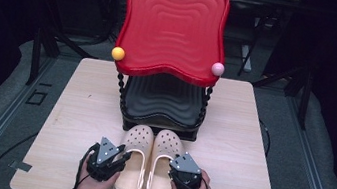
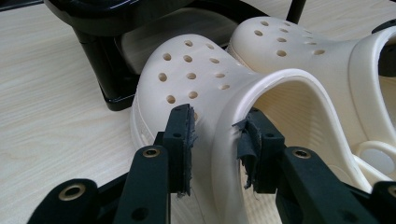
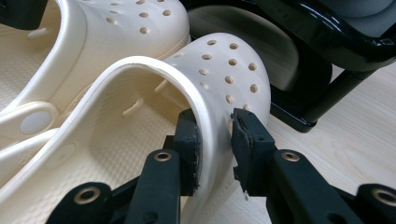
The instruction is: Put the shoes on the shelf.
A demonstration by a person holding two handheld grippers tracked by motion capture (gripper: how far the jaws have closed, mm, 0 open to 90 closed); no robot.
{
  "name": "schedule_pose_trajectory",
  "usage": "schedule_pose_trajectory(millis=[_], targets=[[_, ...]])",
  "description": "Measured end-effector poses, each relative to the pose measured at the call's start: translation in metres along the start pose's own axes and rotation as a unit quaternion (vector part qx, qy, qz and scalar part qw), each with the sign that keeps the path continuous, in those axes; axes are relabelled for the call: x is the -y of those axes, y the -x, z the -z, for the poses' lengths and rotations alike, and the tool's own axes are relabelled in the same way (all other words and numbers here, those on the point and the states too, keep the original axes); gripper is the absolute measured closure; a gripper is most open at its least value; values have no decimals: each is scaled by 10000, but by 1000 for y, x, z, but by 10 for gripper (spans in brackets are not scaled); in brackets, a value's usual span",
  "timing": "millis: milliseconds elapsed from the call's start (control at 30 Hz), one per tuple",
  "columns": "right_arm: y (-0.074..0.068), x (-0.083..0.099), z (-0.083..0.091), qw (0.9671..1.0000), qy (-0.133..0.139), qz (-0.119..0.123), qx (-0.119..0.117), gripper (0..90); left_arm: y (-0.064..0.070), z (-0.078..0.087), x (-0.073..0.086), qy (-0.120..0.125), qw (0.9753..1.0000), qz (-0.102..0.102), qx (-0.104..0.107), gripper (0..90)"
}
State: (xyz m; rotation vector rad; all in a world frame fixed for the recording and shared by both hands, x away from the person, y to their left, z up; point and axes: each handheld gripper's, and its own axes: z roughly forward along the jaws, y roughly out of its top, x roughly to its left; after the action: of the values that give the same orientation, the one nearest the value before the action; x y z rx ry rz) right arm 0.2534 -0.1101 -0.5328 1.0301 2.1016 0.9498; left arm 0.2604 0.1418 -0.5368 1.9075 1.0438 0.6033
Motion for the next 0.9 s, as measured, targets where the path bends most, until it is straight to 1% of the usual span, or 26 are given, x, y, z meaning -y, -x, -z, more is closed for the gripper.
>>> schedule_pose_trajectory(millis=[67,100,133,167,200,233,300,333,367,433,533,567,633,667,700,767,800,900], targets=[[0,0,0,10000,15,-1,2,727,-1,0,0,-3,10000,27,32,666],[0,0,1,10000,-48,3,-20,728,-2,0,0,-4,10000,63,53,666],[0,0,1,10000,-50,-3,-22,729,-2,1,0,-8,9999,86,60,667],[0,0,0,10000,54,-24,-1,735,-2,1,0,-11,9999,100,70,668],[0,0,1,10000,-27,-11,-13,737,-2,1,0,-11,9999,94,73,669],[0,0,2,10000,-42,2,-11,742,-2,1,0,-1,9999,93,71,675],[-1,0,1,10000,61,-16,22,750,-1,1,0,2,10000,83,49,682],[-1,-1,3,10000,-45,-7,-5,751,0,1,0,9,10000,73,38,683],[-1,0,1,10000,79,-46,21,752,0,1,0,-1,10000,80,45,684],[-1,0,2,10000,44,-80,-27,756,1,2,0,-39,9999,74,69,687],[-2,0,4,10000,40,-61,-22,758,2,4,0,-48,9999,90,76,697],[-3,0,4,9999,50,-90,-44,758,3,4,0,-64,9999,103,99,704],[-4,0,4,9999,109,-68,-10,758,4,5,0,-60,9999,83,97,705],[-5,0,4,9999,96,-75,1,758,4,5,0,-63,9999,88,94,705],[-5,-1,6,10000,6,-62,-25,758,4,5,1,-59,9999,99,99,705],[-6,0,5,9999,116,-101,43,758,3,6,1,-79,9999,95,99,705],[-6,0,6,9999,99,-99,4,758,3,6,1,-79,9999,93,99,706],[-7,0,7,9999,104,-95,42,759,3,7,1,-62,9999,91,80,717]])
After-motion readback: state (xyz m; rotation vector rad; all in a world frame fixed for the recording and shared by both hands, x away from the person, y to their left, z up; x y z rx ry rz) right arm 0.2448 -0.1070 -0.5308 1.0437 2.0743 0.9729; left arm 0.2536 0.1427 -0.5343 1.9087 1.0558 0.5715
